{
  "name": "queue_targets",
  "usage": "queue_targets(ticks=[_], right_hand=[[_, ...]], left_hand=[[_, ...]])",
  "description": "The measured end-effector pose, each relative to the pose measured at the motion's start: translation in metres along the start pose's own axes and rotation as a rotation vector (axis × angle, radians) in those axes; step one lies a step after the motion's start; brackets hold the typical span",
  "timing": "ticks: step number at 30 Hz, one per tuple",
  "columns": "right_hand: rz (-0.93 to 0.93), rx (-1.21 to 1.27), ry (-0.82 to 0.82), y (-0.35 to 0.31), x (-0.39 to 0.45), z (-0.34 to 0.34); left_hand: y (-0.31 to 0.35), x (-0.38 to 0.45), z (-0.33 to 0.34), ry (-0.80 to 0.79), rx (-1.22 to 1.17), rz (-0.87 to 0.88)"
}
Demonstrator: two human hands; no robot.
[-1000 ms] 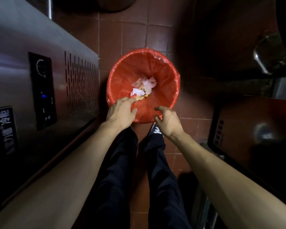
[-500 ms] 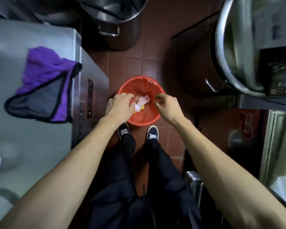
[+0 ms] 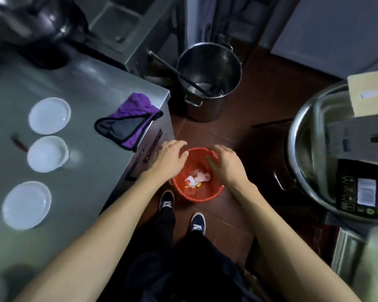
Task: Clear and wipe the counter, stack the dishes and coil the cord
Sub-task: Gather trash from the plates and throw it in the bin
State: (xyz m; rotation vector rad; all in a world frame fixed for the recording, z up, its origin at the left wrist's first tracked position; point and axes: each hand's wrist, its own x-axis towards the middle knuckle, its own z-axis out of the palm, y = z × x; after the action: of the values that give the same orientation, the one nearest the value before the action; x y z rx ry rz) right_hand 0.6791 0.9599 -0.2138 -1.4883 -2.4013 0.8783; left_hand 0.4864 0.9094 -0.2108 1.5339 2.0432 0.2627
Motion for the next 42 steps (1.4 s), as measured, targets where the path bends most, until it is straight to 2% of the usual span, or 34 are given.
queue_targets(ticks=[4, 8, 16, 25, 34, 42], right_hand=[[-0.148, -0.049, -0.055, -0.019, -0.002, -0.008], [-0.279, -0.123, -0.098, -0.055, 0.001, -0.007], [-0.558, -0.184, -0.163, -0.147, -0.005, 0.017], [-0.780, -0.189, -0.258, -0.239, -0.033, 0.065], [-0.901, -0.232, -0.423, -0.325, -0.114, 0.145], [-0.945, -0.230, -0.468, -0.385, -0.194, 0.201]], left_hand=[[-0.011, -0.045, -0.015, 0.107, 0.171, -0.034], [-0.028, -0.089, -0.030, 0.135, 0.293, -0.116], [-0.076, -0.172, -0.070, 0.278, 0.231, -0.378], [-0.130, -0.270, -0.087, 0.412, 0.188, -0.566], [-0.196, -0.390, -0.072, 0.517, 0.070, -0.729], [-0.253, -0.508, -0.059, 0.592, 0.016, -0.803]])
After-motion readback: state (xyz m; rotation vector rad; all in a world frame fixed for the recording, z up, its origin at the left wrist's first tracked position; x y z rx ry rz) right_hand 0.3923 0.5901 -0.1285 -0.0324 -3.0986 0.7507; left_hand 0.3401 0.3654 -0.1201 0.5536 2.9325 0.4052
